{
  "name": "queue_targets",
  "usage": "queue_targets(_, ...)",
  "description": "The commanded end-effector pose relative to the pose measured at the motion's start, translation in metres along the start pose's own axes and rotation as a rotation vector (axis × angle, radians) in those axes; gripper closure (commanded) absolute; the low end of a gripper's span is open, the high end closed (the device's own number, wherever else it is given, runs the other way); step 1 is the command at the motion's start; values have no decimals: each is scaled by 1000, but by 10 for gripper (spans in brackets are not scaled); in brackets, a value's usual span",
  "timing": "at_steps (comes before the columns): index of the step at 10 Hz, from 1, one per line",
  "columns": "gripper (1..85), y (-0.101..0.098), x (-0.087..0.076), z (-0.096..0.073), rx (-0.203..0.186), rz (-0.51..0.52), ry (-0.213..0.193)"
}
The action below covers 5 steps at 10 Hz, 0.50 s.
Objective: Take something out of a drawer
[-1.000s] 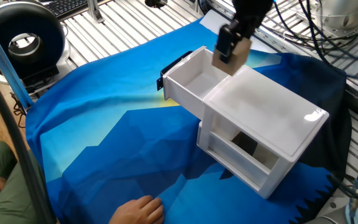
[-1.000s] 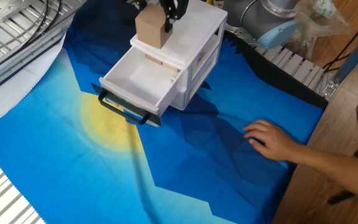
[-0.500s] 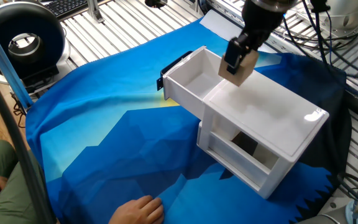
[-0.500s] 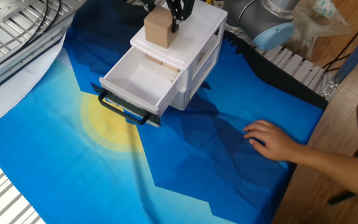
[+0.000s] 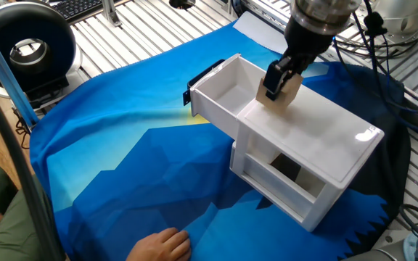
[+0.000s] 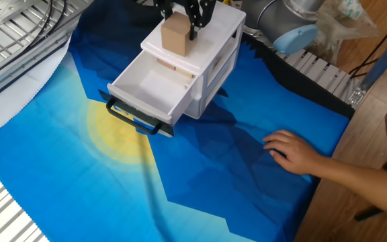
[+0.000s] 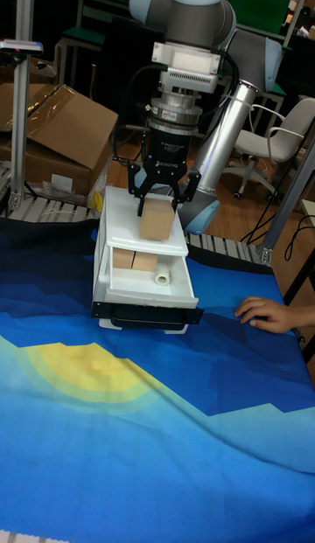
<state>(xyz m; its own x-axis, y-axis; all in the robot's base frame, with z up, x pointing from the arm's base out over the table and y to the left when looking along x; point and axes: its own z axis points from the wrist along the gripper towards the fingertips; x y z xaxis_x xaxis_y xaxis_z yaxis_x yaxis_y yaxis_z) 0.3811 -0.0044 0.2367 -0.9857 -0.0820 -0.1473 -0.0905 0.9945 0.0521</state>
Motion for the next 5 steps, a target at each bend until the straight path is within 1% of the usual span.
queue_targets(1,847,0,-3,7,-5,-9,-24)
queue_targets(2,847,-2,-4,9,3,-21,-26)
queue_targets(3,787,5,-1,12,-27,-18,-17)
queue_targets(4,670,3,-7,14,-20,-37,-38)
queue_targets(5,617,2,-7,16,-17,-56,-39)
